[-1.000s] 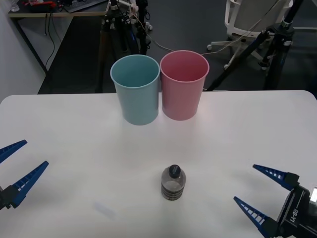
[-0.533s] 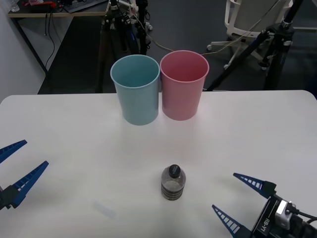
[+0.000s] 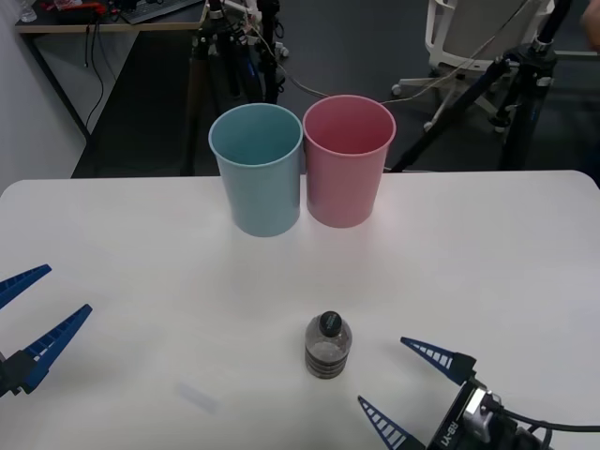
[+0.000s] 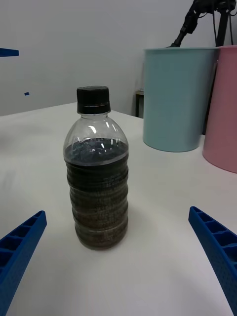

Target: Grasp the object on the table and drop it into the matching bin: aluminum can to the light blue bin, PET bottle to the pink bin.

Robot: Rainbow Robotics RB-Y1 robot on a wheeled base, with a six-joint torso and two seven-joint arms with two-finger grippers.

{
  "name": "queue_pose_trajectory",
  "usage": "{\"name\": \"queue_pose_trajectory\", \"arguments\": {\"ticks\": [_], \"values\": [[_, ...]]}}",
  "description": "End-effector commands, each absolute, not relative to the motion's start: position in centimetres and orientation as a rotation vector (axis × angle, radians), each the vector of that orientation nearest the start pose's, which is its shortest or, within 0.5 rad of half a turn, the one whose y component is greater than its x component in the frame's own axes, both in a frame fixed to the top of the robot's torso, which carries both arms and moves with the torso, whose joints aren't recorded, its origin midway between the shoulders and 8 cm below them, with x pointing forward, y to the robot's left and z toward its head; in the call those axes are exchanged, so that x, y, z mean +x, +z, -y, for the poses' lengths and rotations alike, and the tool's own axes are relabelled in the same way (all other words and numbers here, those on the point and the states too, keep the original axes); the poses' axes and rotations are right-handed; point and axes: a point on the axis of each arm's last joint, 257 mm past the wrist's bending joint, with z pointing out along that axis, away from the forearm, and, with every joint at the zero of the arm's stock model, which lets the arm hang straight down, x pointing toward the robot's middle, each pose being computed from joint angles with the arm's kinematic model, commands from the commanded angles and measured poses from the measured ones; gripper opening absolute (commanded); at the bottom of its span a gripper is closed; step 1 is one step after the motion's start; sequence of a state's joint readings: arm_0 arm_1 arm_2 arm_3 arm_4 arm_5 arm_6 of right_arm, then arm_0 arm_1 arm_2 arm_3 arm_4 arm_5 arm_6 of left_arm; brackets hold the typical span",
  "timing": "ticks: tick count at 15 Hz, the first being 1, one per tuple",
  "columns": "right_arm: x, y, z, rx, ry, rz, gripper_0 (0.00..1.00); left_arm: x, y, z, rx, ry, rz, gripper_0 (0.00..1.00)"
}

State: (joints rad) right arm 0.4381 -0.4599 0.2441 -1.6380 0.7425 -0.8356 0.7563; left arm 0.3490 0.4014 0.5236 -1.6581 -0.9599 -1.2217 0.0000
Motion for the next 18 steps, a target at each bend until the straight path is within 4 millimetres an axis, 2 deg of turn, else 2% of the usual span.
{"name": "queue_pose_trajectory", "arguments": {"ticks": [1, 5, 11, 15, 18], "values": [[29.9, -29.9, 10.7, -0.729, 0.587, -1.404, 1.0, 34.2, -16.9, -33.0, 0.465, -0.567, -1.441, 1.0], [31.6, -30.8, 9.5, -0.721, 0.586, -1.385, 1.0, 34.2, -16.9, -33.0, 0.465, -0.567, -1.441, 1.0], [33.7, -31.0, 7.6, -0.729, 0.551, -1.35, 1.0, 34.2, -16.9, -33.0, 0.465, -0.567, -1.441, 1.0], [35.1, -30.5, 6.4, -0.725, 0.511, -1.337, 1.0, 34.2, -16.9, -33.0, 0.465, -0.567, -1.441, 1.0], [35.3, -30.2, 5.3, -0.721, 0.506, -1.327, 1.0, 34.2, -16.9, -33.0, 0.465, -0.567, -1.441, 1.0]]}}
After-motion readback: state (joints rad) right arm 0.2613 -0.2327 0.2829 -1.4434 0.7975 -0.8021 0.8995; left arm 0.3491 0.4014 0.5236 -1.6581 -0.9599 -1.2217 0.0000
